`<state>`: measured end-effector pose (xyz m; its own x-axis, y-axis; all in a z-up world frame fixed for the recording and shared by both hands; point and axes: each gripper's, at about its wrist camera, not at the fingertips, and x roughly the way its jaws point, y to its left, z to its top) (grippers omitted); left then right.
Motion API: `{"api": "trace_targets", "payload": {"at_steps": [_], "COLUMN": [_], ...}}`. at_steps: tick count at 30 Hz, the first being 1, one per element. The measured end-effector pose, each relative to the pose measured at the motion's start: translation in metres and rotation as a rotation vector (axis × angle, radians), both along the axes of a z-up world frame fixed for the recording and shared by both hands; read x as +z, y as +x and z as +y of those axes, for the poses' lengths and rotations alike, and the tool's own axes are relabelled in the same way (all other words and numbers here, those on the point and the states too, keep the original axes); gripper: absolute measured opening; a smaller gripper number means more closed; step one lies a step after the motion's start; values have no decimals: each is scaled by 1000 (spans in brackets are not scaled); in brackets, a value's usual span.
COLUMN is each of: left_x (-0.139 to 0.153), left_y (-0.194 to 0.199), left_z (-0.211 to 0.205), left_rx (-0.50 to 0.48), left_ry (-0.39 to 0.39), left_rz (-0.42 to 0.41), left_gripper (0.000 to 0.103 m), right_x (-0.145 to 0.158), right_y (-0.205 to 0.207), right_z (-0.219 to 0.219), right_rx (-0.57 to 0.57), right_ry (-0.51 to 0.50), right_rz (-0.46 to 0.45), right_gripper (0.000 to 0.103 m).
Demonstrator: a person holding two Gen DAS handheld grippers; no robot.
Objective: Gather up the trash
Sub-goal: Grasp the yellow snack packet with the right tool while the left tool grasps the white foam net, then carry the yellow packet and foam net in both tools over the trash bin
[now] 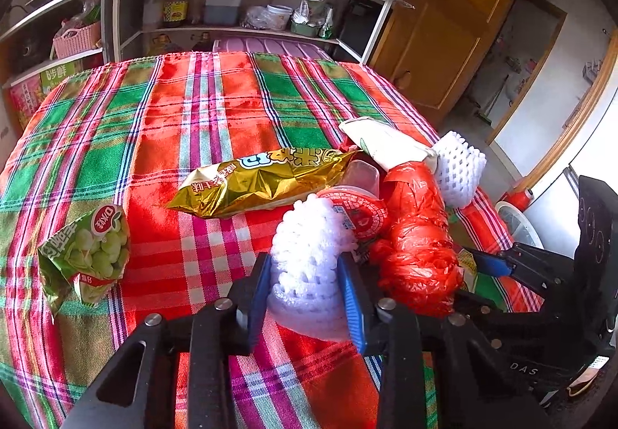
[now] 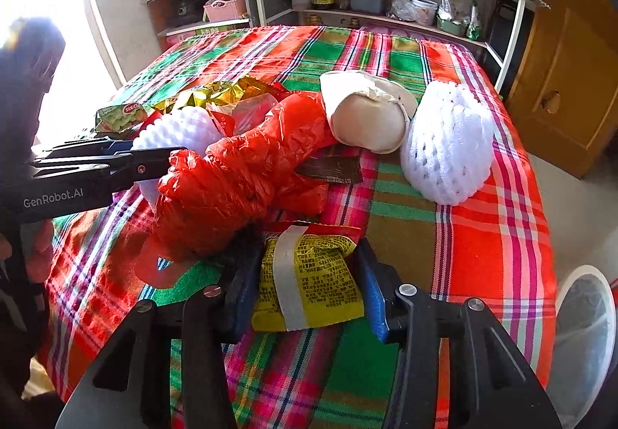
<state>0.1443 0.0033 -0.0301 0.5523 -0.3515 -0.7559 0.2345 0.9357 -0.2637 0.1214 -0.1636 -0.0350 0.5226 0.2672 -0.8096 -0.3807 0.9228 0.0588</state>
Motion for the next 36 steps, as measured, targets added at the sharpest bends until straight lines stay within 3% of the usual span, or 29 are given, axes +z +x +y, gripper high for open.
{"api": "trace_targets", "payload": {"at_steps": [17, 29, 36], "left_x": [7, 40, 60], "left_y": [-7, -28, -33], "left_z": [1, -6, -35], "left_rx": [5, -18, -68], "left_ry": [11, -4, -7], "left_rz": [-23, -90, -130], "left_gripper": [31, 31, 31], "right_x": [6, 25, 46], "right_y": [-8, -28, -46], "right_z": [-7, -29, -57], "right_rx": [-28, -89, -174], "right_ry": [19, 67, 68], "right_rz": [-20, -66, -119], "right_gripper": [46, 46, 46]}}
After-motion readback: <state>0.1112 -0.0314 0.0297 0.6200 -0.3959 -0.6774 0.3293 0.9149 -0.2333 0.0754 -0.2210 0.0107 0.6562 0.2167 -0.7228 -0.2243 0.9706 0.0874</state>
